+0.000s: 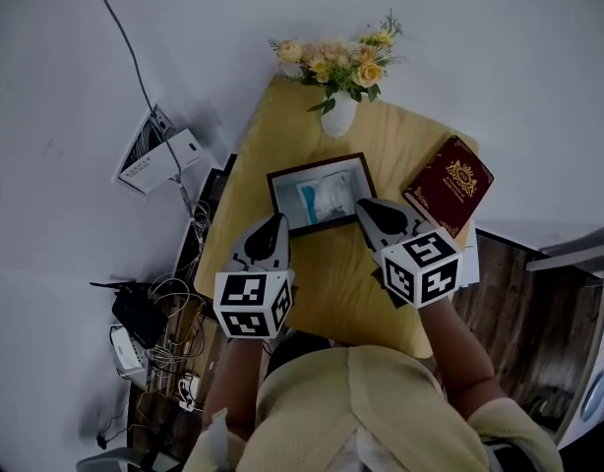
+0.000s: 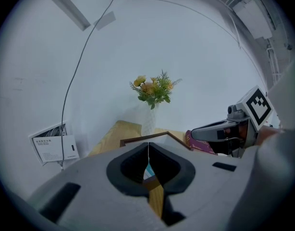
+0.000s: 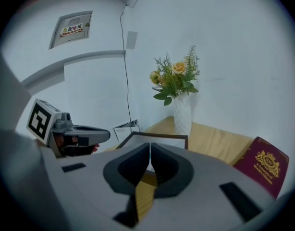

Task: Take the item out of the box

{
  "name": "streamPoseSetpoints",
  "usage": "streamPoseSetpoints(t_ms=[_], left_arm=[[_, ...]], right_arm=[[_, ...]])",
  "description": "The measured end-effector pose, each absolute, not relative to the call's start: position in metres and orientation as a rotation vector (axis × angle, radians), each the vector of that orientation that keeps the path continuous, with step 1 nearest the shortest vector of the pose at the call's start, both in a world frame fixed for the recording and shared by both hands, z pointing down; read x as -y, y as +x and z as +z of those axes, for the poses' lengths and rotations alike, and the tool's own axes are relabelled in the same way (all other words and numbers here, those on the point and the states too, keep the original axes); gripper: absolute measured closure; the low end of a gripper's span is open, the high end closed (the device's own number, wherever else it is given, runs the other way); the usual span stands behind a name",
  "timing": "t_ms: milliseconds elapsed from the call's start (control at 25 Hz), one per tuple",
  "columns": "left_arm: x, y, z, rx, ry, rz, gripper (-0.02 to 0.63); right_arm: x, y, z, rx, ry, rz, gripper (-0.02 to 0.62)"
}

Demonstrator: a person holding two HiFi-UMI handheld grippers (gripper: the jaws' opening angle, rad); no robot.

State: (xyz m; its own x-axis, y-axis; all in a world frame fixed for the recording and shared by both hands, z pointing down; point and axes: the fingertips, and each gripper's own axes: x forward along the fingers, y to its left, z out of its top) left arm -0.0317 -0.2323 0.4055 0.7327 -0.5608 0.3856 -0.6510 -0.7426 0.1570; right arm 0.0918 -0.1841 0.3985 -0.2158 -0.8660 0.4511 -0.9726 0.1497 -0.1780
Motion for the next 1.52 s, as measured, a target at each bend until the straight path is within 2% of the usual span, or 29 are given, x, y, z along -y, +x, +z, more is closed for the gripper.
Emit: streamPoseSetpoints(t_ms=[880,1520], left_arm=[[0.290,-0.036,0.425,0.784,2.648,0.473,0.583],[0.305,-0.033,0.439,0.735,2.618,0.470,0.583]], right_arm=[[0.255,0.071,0.415,2.084,1.603,0.587,0.563],[0.270,0.055,0.456,1.978,1.117,0.488,0.563]])
